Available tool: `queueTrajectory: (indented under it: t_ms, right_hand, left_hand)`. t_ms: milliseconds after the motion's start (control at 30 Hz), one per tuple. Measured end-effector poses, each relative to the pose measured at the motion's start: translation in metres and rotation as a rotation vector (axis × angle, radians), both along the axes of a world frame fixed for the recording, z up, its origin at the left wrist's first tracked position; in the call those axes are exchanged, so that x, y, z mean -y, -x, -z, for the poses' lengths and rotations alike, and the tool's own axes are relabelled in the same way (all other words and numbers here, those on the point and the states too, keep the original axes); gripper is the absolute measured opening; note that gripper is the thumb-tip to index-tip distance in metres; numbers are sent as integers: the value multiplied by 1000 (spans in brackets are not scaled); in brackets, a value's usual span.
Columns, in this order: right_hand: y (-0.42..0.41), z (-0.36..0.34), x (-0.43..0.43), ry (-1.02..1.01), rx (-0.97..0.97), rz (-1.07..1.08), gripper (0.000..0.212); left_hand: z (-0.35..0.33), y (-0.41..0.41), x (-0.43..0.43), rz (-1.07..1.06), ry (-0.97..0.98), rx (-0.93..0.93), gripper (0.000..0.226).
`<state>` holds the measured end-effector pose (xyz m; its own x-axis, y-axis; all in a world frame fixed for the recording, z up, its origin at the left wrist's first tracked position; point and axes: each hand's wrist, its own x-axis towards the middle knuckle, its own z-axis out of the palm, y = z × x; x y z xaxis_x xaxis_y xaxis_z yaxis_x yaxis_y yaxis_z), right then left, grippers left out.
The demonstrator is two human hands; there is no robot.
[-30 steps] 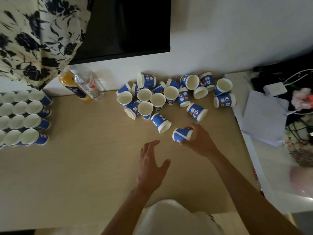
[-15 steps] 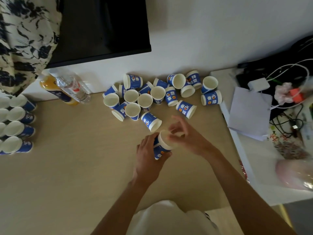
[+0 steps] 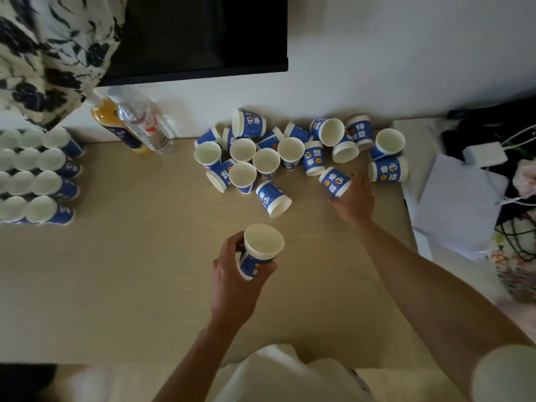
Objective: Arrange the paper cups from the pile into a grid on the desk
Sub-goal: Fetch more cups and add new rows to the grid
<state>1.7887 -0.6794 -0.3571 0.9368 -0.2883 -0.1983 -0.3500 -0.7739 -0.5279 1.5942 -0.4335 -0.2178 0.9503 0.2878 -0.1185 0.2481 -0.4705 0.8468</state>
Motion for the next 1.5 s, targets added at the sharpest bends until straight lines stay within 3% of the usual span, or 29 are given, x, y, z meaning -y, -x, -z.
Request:
queueTrajectory:
  t_ms: [167, 333, 667, 1167, 1500]
  right_hand:
    - [21, -3, 2, -195, 129, 62, 80]
    - [57, -34, -6, -315, 307, -41, 73]
    - [112, -105, -84, -596, 335, -30, 67]
    - [252, -156, -320, -825, 228, -369, 64]
    - [324, -168, -475, -864, 244, -414, 68]
  left_hand:
    - [1, 13, -7, -101, 2, -23, 59]
    - [1, 21, -11, -166, 23, -8, 59]
    - [-11, 42, -44, -230, 97, 36, 54]
    - [-39, 177, -241, -551, 160, 228, 57]
    - [-61, 255, -371, -679, 170, 332, 55]
